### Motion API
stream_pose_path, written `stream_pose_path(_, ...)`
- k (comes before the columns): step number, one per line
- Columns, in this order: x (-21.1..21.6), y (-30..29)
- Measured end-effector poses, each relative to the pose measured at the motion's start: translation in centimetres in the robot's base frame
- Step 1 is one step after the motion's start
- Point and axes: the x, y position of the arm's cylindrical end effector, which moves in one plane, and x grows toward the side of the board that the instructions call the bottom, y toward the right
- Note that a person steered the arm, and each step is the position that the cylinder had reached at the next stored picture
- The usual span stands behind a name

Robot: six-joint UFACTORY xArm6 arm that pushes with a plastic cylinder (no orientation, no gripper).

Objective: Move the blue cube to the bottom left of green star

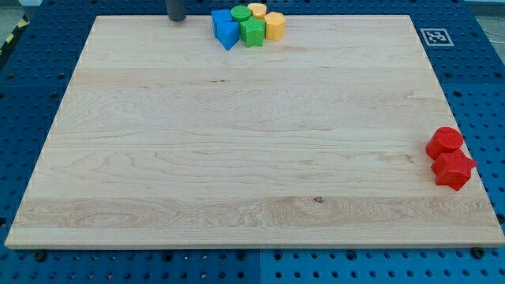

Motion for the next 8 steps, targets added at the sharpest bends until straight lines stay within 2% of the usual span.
stream_pose_path(4,0.7,6.3)
stream_pose_path(8,4.7,7.2)
